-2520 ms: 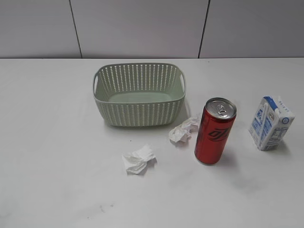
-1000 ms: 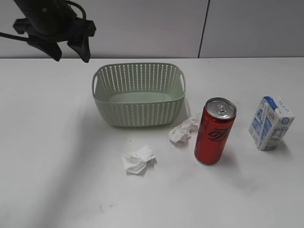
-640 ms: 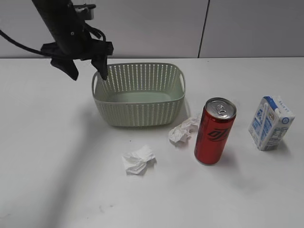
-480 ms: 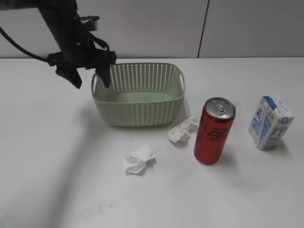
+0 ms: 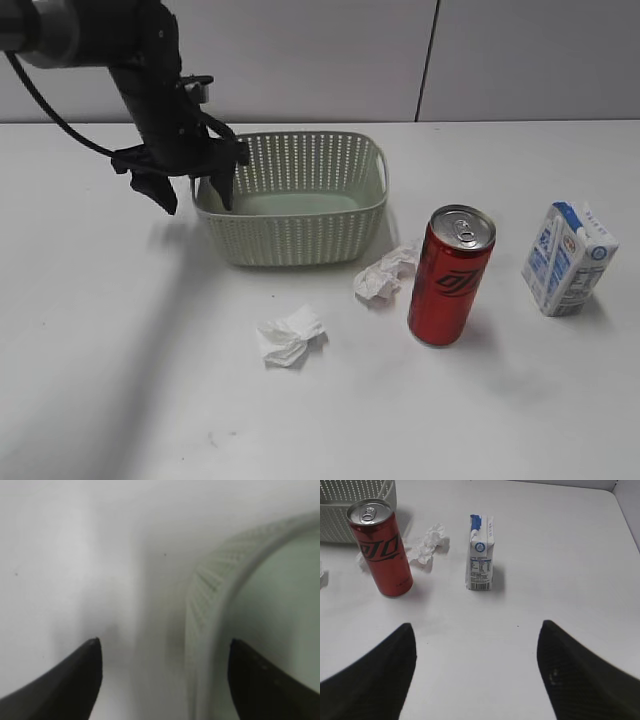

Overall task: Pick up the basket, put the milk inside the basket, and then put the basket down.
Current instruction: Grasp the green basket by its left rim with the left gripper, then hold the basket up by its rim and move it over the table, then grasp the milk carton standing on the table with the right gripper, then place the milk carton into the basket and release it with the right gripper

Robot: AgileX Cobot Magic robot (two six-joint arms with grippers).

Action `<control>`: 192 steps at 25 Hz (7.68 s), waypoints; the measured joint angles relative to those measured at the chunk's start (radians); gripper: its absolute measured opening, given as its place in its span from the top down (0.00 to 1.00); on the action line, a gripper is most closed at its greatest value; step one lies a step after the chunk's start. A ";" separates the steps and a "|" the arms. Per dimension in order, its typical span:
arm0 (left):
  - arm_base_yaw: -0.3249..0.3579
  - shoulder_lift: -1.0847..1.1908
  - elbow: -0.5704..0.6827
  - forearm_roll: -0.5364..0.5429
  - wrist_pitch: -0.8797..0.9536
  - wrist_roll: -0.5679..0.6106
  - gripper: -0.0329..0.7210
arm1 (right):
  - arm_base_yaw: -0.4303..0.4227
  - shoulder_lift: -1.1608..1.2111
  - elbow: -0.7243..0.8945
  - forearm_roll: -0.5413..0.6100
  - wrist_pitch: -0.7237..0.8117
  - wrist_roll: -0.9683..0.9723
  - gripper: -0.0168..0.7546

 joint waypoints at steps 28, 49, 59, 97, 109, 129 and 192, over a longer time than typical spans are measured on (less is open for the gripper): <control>-0.001 -0.116 -0.005 -0.049 0.064 -0.049 0.96 | 0.000 0.000 0.001 0.000 0.000 0.025 0.21; -0.120 -0.508 0.456 0.028 0.003 -0.213 0.96 | 0.000 0.000 0.001 0.000 0.000 0.026 0.21; -0.120 -0.742 0.872 0.020 -0.177 -0.244 0.96 | 0.000 0.000 0.001 0.001 0.000 0.026 0.21; -0.121 -0.745 0.929 0.020 -0.311 -0.182 0.96 | 0.000 1.600 -0.548 0.007 -0.376 -0.043 0.14; -0.121 -0.745 0.929 0.025 -0.313 -0.182 0.96 | 0.000 1.821 -0.577 0.007 -0.411 -0.038 0.25; -0.121 -0.745 0.929 0.027 -0.310 -0.181 0.96 | 0.000 1.605 -0.580 0.002 -0.287 -0.002 0.54; -0.121 -0.734 0.933 -0.007 -0.309 -0.175 0.96 | 0.729 1.773 -1.059 0.071 -0.065 -0.066 0.24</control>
